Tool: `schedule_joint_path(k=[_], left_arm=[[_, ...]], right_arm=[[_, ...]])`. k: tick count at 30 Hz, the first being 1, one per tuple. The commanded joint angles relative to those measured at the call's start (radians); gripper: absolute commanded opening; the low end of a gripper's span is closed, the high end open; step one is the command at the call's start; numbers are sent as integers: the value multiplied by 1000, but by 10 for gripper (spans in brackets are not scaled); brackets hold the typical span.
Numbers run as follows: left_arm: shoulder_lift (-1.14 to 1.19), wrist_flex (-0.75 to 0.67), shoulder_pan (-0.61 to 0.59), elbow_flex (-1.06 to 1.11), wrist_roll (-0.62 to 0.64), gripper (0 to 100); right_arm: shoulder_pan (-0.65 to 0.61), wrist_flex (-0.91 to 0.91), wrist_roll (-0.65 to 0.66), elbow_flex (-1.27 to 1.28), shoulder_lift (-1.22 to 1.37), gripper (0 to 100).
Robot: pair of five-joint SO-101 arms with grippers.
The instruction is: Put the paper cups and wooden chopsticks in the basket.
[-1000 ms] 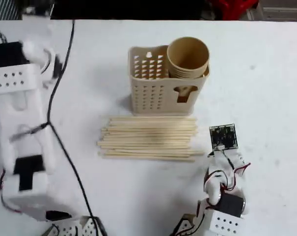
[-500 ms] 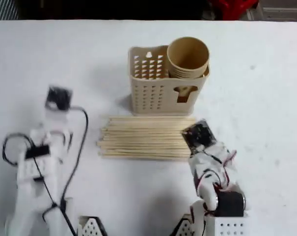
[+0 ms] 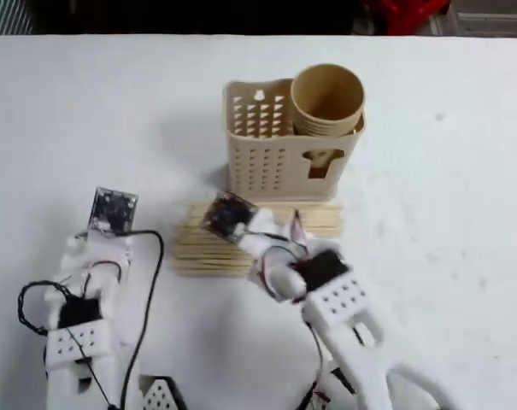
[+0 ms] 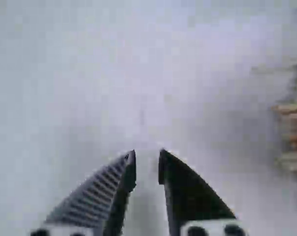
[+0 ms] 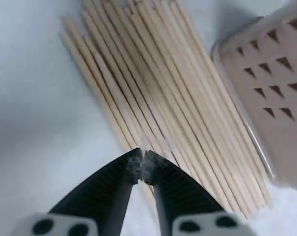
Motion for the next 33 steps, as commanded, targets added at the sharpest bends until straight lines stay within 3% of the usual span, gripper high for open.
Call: schedule_joint_path(k=[1,10,18,25,33], left_arm=[[-97,-32,12,28,-14,96],[-229,23,15,78,-77,95],[-232,34,48,78,-81,95],[-232,34,48,78,-81,95],[-232,34,48,78,-81,95]], right_arm=[[-36,-21,86,-127,151,89],[-38,-67,253,-265,495,70],[-35,-97,255,-265,562,73],[-35,-94,250,-262,591,17],[-31,-21,190,-264,472,17]])
